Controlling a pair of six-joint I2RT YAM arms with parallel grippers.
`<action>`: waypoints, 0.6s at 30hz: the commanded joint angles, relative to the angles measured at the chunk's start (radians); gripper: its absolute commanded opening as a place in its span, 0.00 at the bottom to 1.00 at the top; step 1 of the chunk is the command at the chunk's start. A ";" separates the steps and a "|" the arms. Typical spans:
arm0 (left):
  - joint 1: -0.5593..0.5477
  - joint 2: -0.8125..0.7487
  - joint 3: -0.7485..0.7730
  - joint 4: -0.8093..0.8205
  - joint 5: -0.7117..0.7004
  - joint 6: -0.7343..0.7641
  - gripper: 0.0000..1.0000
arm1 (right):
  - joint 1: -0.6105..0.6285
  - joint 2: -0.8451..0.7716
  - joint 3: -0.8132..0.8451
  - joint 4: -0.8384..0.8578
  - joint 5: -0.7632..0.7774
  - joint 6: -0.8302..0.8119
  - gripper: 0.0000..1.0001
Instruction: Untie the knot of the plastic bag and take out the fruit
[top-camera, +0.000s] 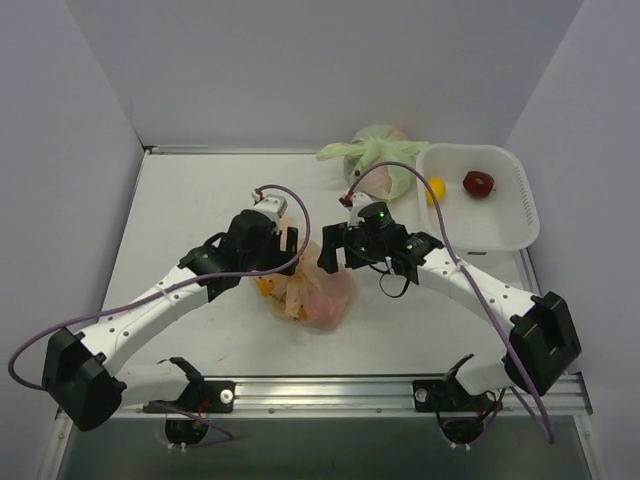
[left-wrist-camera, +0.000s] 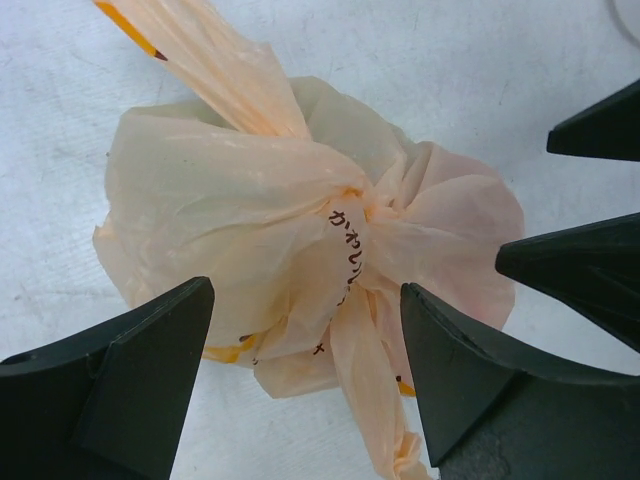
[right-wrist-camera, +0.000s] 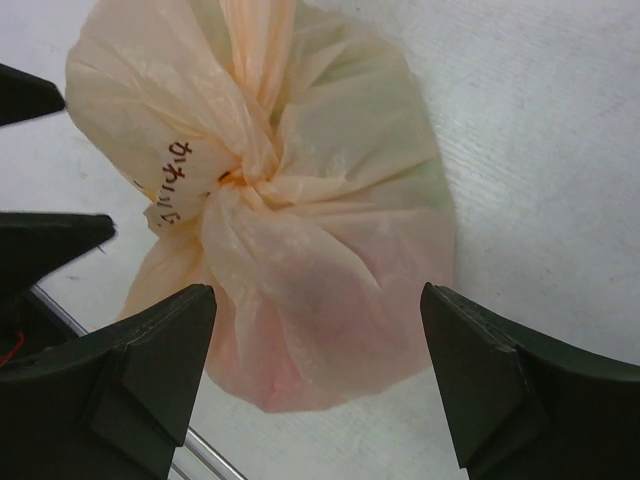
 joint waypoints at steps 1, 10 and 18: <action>0.013 0.054 0.023 0.049 0.064 0.058 0.86 | 0.013 0.049 0.045 0.149 -0.034 0.029 0.85; 0.049 0.123 -0.023 0.116 0.130 -0.016 0.70 | 0.050 0.174 0.005 0.273 -0.078 0.070 0.76; 0.094 0.159 -0.049 0.150 0.183 -0.034 0.00 | 0.074 0.186 -0.031 0.286 -0.049 0.064 0.24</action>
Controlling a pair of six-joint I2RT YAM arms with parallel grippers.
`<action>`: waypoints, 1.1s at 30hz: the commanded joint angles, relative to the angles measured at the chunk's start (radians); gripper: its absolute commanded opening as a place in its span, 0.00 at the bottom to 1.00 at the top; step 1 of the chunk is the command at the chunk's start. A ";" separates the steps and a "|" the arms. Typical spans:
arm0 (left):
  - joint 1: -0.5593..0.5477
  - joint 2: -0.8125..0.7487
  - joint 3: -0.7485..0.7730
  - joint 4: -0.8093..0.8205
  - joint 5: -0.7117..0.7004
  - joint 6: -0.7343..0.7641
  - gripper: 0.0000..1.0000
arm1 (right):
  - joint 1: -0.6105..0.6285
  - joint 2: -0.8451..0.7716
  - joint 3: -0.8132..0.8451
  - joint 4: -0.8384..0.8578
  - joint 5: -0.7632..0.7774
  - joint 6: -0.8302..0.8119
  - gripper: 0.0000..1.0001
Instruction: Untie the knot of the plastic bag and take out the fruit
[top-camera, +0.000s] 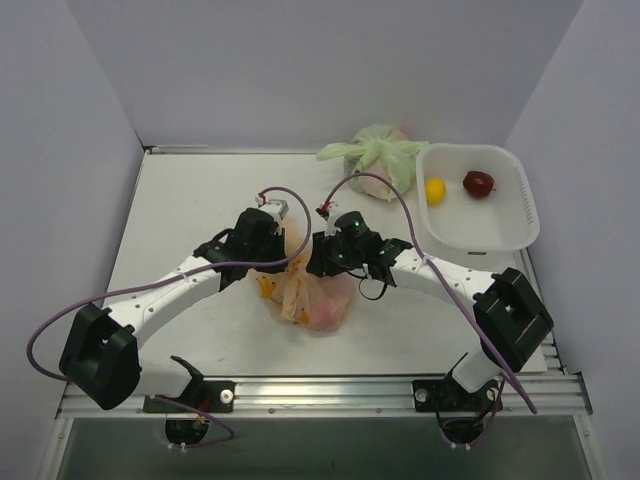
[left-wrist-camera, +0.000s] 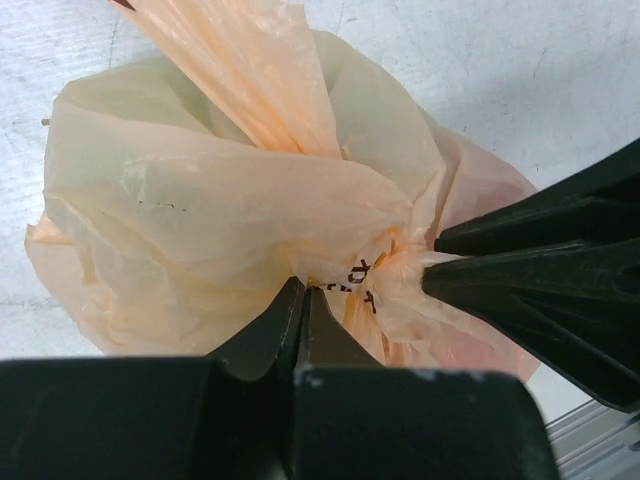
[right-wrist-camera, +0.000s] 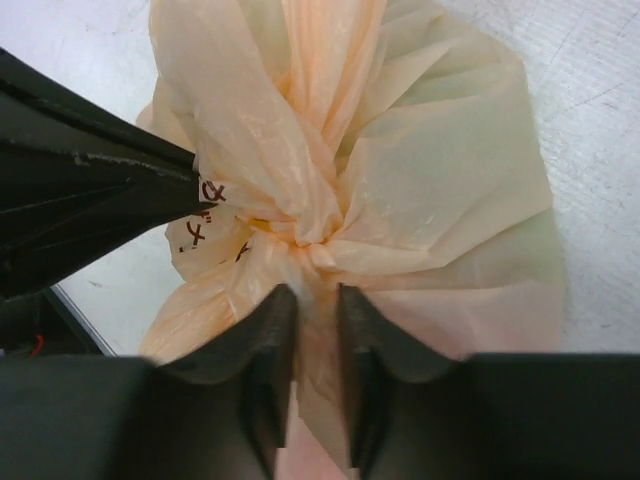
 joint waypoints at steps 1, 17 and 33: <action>0.030 0.002 -0.008 0.067 0.048 0.001 0.00 | 0.006 -0.028 -0.024 0.037 0.027 0.002 0.17; 0.495 -0.165 -0.032 0.032 0.053 0.010 0.00 | -0.292 -0.494 -0.333 -0.004 0.191 0.036 0.02; 0.441 -0.234 -0.088 0.153 0.291 0.010 0.00 | -0.014 -0.338 0.095 -0.225 0.324 -0.144 0.84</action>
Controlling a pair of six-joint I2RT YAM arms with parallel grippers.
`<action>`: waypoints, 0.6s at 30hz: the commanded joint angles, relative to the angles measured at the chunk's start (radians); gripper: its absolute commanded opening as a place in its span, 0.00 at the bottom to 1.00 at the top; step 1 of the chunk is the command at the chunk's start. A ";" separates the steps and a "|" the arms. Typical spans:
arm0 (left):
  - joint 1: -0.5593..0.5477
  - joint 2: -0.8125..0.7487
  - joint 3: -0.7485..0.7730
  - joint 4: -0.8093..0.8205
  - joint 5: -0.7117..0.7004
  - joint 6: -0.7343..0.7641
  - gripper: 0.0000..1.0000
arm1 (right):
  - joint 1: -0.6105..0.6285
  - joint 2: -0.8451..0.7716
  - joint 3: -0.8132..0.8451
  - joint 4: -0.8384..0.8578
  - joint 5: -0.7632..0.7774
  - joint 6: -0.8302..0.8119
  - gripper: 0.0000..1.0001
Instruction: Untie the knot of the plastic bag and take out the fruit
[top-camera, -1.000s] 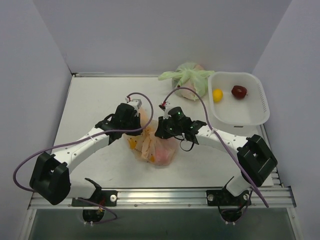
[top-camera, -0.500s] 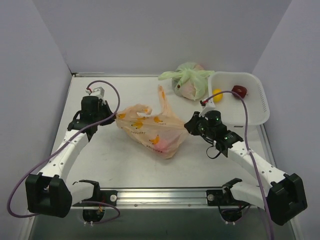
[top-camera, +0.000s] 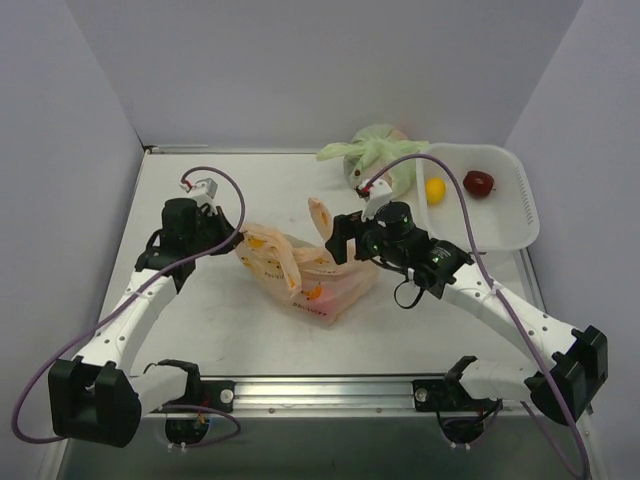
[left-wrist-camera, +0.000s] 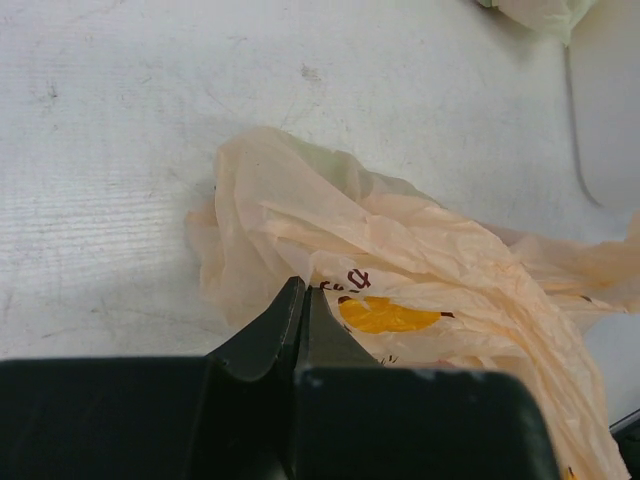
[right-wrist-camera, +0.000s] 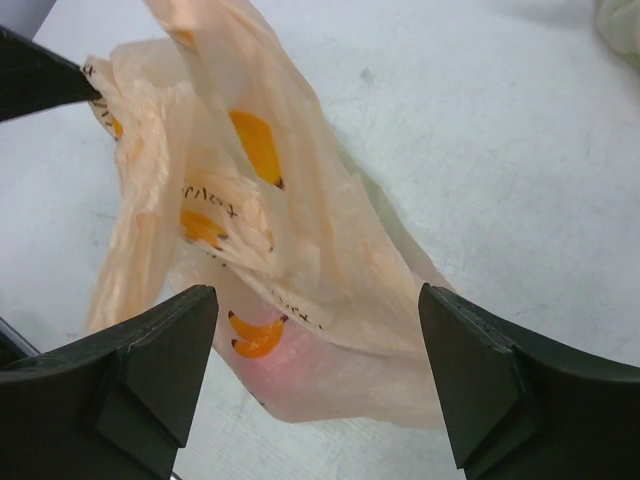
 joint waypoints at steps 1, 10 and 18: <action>0.000 -0.042 0.004 0.070 0.034 0.004 0.00 | 0.015 0.080 0.115 -0.025 0.112 -0.035 0.85; 0.014 -0.084 0.002 0.057 -0.017 0.018 0.00 | 0.079 0.362 0.377 -0.103 0.321 -0.045 0.90; 0.036 -0.093 0.000 0.024 -0.101 0.004 0.00 | 0.072 0.344 0.278 -0.163 0.514 0.030 0.48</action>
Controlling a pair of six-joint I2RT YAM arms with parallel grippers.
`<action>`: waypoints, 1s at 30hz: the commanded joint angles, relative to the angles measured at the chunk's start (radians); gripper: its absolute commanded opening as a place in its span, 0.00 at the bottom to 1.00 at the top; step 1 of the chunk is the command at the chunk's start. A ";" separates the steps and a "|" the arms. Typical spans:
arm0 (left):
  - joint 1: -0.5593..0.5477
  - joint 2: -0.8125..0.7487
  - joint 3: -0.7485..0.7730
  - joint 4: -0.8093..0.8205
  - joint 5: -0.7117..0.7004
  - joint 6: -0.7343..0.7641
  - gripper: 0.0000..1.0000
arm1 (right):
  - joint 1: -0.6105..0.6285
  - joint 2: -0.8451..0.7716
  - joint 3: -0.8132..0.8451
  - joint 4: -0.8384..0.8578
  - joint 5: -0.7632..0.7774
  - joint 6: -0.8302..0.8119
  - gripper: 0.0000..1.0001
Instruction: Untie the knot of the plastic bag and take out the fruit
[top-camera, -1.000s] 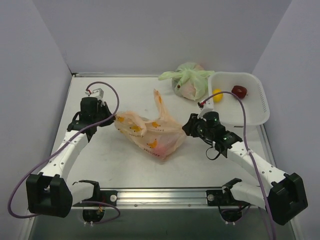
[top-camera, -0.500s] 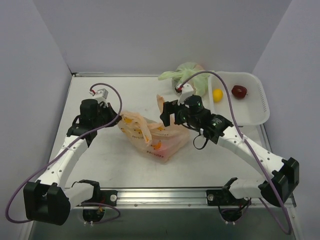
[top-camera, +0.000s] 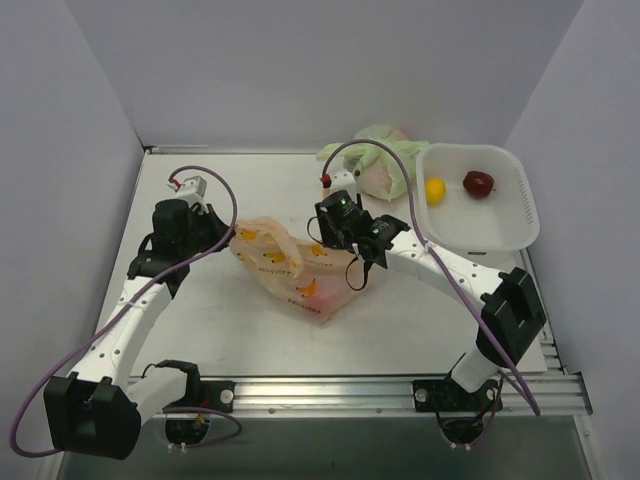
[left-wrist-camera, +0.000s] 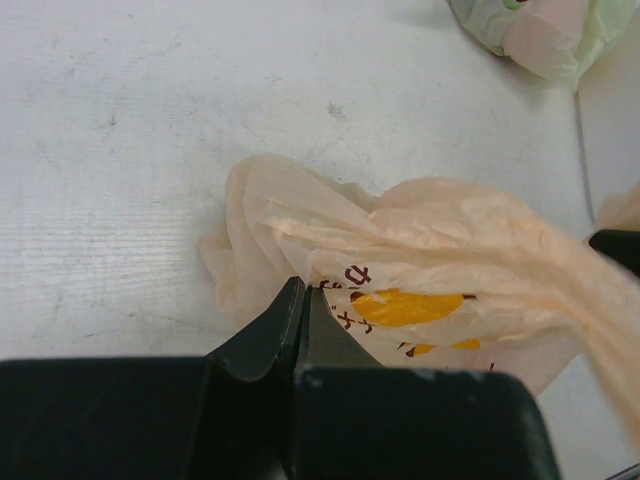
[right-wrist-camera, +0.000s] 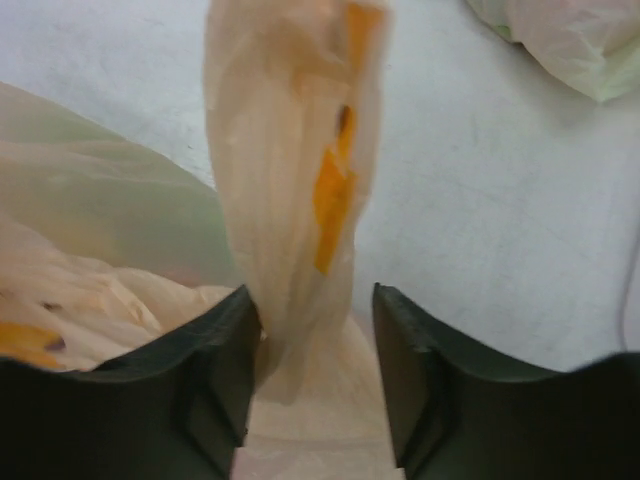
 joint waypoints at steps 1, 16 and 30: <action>0.017 -0.023 0.005 0.011 -0.068 -0.002 0.00 | -0.007 -0.097 -0.052 -0.050 0.145 0.047 0.40; 0.030 -0.113 0.005 -0.065 -0.176 -0.072 0.02 | -0.093 -0.292 0.079 0.120 -0.166 -0.117 0.00; -0.002 -0.303 0.137 -0.259 0.090 0.029 0.97 | -0.085 -0.267 -0.143 0.318 -0.510 -0.230 0.00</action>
